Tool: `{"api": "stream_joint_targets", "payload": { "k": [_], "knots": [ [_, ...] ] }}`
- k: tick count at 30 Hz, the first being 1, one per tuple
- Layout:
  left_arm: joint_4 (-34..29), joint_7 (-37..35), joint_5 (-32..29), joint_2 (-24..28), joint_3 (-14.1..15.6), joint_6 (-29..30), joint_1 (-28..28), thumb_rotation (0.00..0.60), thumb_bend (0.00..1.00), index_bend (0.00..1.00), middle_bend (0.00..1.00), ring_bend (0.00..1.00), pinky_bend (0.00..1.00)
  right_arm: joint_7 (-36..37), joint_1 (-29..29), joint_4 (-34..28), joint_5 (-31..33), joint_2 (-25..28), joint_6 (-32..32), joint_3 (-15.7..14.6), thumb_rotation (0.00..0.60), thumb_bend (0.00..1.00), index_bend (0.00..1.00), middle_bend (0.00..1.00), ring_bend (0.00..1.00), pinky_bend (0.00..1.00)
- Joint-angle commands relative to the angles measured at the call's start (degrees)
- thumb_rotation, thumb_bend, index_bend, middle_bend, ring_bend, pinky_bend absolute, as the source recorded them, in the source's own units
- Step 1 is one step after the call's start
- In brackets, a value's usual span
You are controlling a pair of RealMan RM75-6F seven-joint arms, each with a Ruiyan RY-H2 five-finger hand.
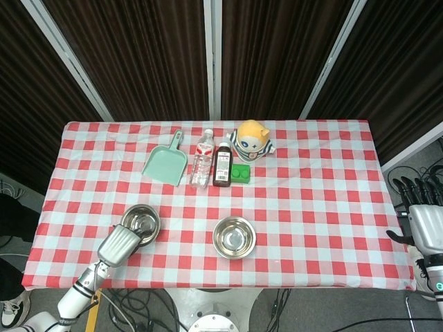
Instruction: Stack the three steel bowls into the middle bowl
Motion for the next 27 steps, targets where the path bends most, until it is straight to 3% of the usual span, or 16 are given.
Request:
{"api": "stream_joint_targets", "payload": {
  "k": [1,10,15,27],
  "knots": [
    [-2.2,0.7,0.7,1.1,-0.4,-0.1,-1.2,0.600,0.38,0.71,0.75,0.85,0.95,0.5,-0.1,0.0,-0.4,0.1,0.5,0.3,0.600,0.02,0.02,0.05,0.00,0.00],
    [-11.2,5.9,5.0,4.3,-1.3,-4.0,-7.4,0.600,0.38,0.71,0.75,0.86,0.95,2.1,-0.4,-0.4,-0.3,0.8,3.7,2.5,0.600,0.02,0.02,0.05,0.00,0.00],
    [-16.6,9.0,9.6,5.5,-0.2,-5.8,-10.4,0.600,0.38,0.72,0.76,0.86,0.95,3.4,-0.5,0.5,0.2,0.5,4.5,3.3,0.600,0.02,0.02,0.06,0.00,0.00],
    [-15.3,9.1,13.6,2.1,-1.7,-12.8,-18.8,0.600,0.38,0.72,0.76,0.86,0.95,7.4,-1.5,2.4,0.0,-0.1,7.1,4.7,0.600,0.02,0.02,0.06,0.00,0.00]
  ]
}}
